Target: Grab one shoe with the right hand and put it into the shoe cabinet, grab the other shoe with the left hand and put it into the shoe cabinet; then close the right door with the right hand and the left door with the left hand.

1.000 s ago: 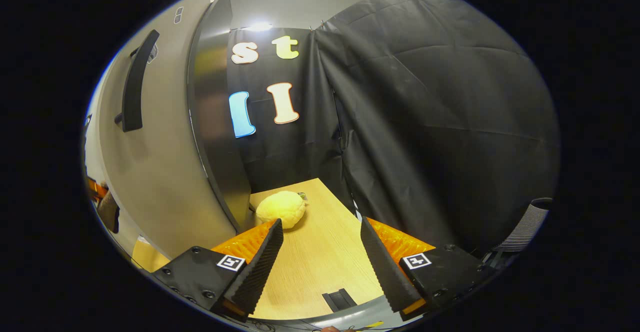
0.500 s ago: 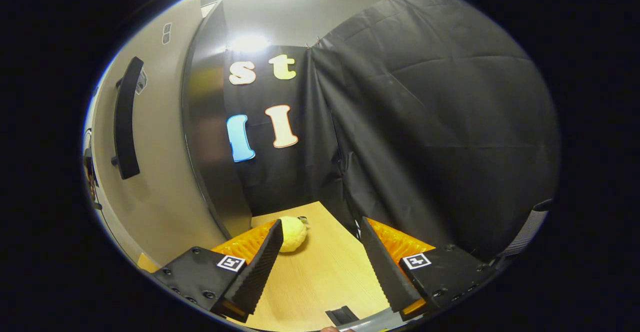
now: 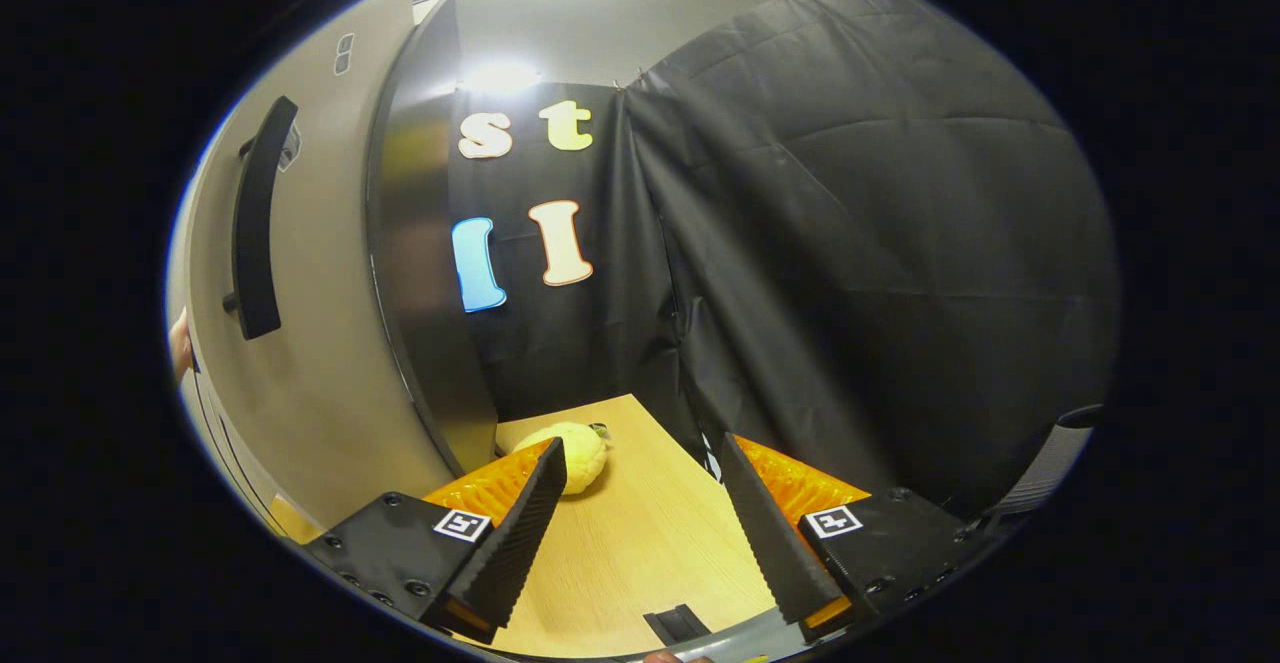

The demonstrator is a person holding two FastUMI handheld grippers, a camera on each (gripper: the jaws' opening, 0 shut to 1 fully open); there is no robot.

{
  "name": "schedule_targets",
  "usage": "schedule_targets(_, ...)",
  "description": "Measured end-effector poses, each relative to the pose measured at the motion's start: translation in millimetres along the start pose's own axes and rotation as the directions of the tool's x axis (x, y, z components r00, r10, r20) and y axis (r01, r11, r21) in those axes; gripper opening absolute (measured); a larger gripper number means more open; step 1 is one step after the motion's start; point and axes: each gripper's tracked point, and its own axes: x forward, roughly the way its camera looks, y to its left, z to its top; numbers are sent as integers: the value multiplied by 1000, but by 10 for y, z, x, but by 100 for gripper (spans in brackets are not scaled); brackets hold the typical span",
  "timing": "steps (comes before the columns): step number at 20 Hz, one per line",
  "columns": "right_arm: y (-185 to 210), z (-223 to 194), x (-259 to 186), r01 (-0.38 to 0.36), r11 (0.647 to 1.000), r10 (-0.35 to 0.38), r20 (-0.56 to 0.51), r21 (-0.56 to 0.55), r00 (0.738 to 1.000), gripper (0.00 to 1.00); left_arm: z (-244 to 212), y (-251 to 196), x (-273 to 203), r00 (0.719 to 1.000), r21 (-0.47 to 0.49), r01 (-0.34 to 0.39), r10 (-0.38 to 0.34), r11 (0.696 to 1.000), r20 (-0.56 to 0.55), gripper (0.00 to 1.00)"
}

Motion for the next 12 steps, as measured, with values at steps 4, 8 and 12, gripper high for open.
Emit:
schedule_targets(4, -114, -1, -5, 27, 1000, -27, 0, 12, 1000, 98, -112, 3, 287, 999, 28, -35, 36, 999, -39, 1)
schedule_targets(8, -197, -29, 14, 40, 999, -40, -8, 22, 999, 98, -247, -20, 419, 995, 49, -55, 59, 997, -83, 1)
schedule_targets(12, -218, -70, 21, 41, 999, -40, -13, 35, 999, 98, -300, -17, 360, 993, 127, -47, 61, 991, -101, 12)
